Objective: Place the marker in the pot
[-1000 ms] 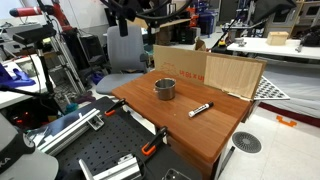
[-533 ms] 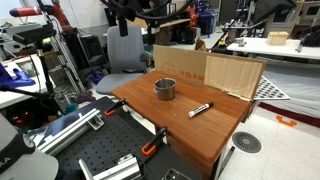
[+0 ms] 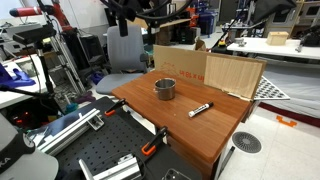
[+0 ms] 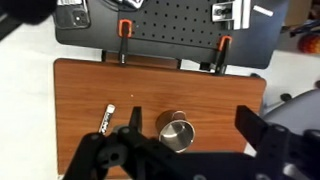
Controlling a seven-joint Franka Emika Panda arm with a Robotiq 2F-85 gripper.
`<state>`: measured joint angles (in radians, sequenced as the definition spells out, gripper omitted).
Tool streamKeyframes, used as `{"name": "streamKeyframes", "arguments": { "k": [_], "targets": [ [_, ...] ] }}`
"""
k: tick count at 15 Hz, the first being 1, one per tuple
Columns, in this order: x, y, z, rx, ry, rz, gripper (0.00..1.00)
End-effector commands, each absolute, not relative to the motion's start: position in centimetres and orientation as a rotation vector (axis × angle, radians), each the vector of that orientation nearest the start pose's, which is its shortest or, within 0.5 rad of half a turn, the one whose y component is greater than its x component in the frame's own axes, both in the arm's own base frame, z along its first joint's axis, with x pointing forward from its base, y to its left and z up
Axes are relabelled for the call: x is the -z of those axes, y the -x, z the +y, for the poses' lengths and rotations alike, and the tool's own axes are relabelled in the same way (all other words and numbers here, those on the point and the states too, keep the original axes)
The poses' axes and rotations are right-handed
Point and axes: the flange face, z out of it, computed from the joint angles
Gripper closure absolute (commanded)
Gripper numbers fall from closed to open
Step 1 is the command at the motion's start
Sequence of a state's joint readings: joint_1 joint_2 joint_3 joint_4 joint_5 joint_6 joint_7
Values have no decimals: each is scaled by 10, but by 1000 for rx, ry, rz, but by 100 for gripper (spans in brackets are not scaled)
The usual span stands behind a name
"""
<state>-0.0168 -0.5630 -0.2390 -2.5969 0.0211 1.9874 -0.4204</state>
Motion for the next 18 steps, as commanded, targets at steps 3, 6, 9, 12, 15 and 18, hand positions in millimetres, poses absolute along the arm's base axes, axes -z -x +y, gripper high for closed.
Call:
{"name": "streamKeyframes", "arguments": {
  "k": [3,6,9,12,15,18],
  "targets": [
    [-432,-357,-92,-5,2978,-280,0],
    [-430,-363,-94,9,2998,-251,0],
    [-423,-372,-96,11,3009,-228,0],
    [-412,-381,-100,-10,3015,-203,0],
    [-395,-393,-108,-62,3024,-151,0],
    [-380,-405,-124,-58,3036,-70,0]
  ]
}}
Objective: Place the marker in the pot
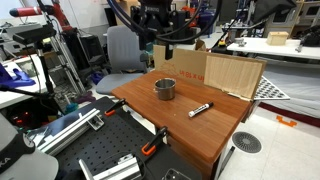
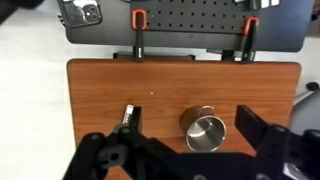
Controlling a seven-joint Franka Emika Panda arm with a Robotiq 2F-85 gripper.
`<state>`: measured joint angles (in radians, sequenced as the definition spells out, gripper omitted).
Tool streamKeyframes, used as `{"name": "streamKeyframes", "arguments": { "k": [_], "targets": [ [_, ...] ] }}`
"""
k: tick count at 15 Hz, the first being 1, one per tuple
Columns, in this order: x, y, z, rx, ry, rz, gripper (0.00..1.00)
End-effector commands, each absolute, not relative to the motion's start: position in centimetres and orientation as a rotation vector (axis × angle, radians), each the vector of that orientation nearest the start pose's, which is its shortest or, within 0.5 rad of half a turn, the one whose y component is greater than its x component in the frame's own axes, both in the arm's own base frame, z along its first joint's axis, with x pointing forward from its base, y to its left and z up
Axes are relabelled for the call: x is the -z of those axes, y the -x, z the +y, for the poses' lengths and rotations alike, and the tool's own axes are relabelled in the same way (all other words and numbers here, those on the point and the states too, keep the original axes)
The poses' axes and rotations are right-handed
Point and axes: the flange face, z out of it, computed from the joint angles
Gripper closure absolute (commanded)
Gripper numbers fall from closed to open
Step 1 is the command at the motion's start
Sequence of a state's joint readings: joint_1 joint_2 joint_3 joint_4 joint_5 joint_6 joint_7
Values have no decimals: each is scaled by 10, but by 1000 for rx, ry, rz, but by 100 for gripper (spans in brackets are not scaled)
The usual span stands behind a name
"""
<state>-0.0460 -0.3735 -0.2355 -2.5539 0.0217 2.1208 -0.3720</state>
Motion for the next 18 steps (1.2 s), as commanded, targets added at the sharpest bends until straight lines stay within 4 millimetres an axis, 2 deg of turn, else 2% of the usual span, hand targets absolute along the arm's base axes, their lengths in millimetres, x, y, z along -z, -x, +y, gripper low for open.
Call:
{"name": "streamKeyframes", "arguments": {
  "k": [1,6,11,18],
  "targets": [
    [-375,-410,-129,-60,3039,-43,0],
    [-353,-431,-158,-49,3045,80,0],
    [-321,-453,-183,-49,3018,239,0],
    [-280,-494,-206,-55,3002,445,0]
  ]
}}
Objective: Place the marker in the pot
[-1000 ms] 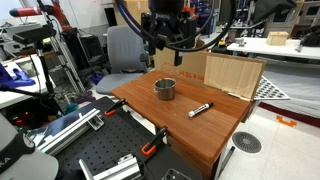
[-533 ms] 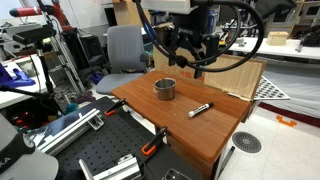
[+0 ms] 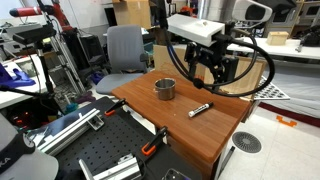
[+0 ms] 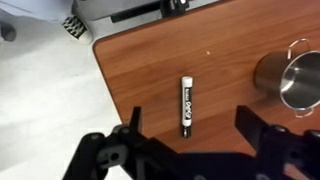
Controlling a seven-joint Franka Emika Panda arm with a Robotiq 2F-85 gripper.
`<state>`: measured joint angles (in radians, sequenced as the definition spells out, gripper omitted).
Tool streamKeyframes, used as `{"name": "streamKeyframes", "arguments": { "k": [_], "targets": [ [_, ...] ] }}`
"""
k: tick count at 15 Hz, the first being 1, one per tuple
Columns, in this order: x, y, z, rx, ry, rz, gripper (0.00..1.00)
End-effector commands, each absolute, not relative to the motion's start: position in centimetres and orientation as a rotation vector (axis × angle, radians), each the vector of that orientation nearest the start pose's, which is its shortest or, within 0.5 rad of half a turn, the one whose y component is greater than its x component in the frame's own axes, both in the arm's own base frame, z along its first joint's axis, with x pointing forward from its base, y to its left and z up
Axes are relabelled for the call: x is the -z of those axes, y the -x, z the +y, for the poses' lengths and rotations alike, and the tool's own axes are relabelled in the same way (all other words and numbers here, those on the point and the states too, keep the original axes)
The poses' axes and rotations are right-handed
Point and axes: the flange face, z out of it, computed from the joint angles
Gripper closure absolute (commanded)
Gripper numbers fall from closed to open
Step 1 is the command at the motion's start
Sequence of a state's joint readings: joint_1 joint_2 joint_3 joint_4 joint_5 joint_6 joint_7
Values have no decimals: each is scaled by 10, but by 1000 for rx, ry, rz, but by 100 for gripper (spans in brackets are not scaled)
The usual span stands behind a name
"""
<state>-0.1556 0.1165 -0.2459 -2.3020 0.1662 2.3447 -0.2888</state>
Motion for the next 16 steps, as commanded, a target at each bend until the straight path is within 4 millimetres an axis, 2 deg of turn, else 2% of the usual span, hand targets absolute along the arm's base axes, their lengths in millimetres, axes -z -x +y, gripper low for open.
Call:
{"name": "streamKeyframes", "arguments": {
  "k": [1,9,16],
  "targets": [
    [-274,-500,-206,-66,3005,468,0],
    [-227,-549,-186,-119,3009,565,0],
    [-187,-565,-186,-129,3039,627,0]
  ]
}}
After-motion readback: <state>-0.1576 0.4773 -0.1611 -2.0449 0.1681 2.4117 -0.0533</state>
